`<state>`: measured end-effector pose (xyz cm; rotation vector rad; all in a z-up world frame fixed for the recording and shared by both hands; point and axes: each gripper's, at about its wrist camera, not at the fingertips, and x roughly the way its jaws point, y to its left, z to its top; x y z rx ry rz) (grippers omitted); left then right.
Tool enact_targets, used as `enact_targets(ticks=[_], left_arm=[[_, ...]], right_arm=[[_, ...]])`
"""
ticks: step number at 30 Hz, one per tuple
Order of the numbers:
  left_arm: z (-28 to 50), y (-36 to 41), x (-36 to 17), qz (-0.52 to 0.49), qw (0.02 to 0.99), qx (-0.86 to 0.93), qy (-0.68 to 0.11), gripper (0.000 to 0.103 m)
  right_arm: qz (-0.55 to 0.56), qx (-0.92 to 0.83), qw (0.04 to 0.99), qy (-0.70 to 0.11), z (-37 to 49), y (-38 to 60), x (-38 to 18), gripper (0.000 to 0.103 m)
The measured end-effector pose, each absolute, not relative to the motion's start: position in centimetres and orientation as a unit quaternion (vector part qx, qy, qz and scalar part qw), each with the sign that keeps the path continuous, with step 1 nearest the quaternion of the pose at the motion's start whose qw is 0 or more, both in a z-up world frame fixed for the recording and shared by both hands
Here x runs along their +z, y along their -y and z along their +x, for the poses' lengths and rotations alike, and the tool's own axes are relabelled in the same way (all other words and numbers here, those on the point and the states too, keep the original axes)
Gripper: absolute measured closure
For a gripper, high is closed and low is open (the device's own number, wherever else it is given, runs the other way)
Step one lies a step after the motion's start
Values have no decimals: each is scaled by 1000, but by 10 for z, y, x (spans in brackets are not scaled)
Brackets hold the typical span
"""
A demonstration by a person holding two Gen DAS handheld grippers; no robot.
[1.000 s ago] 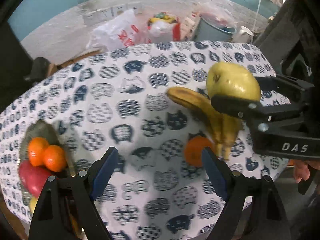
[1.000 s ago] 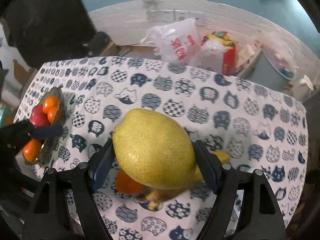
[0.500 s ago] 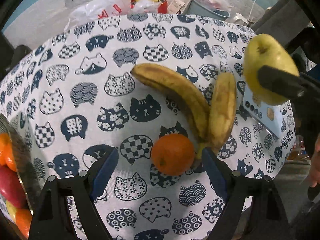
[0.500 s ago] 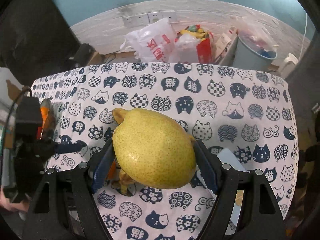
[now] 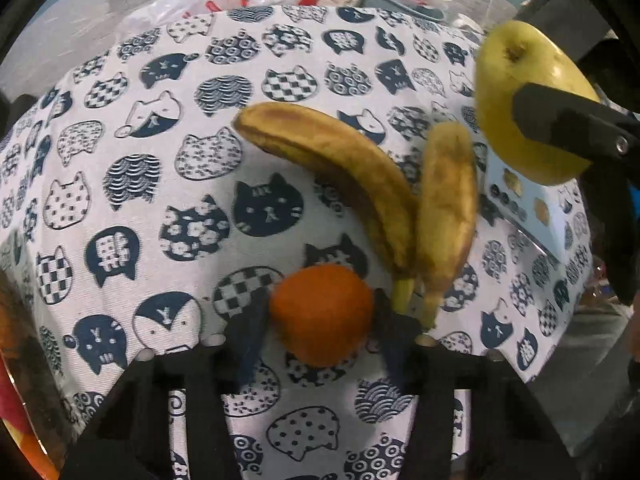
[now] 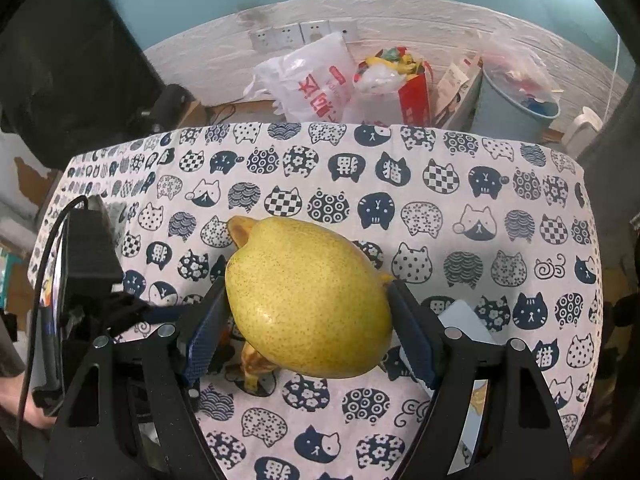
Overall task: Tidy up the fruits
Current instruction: 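Grasp the mandarin beside the bananas with the left tool while the right tool lifts the pear, then carry and lower the pear with the right tool while the left tool lowers the mandarin into the bowl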
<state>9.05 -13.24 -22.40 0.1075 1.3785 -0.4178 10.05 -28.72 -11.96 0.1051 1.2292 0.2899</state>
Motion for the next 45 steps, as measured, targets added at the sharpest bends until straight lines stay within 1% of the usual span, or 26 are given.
enact_targets(ticks=[6, 19, 29, 35, 45], left_arm=[[88, 132, -218, 66, 761, -184, -618, 54], [94, 107, -160, 54, 803, -160, -571, 54], [92, 78, -128, 36, 826, -144, -544, 54], [82, 56, -110, 29, 838, -128, -530, 54], [63, -4, -95, -8, 847, -89, -523, 54]], right_arm=[[39, 135, 806, -576, 99, 284, -121, 25], [25, 144, 810, -568, 100, 271, -112, 25], [15, 165, 813, -558, 98, 244, -99, 25], [5, 185, 812, -554, 99, 218, -93, 25], [-9, 224, 806, -547, 98, 166, -81, 25]])
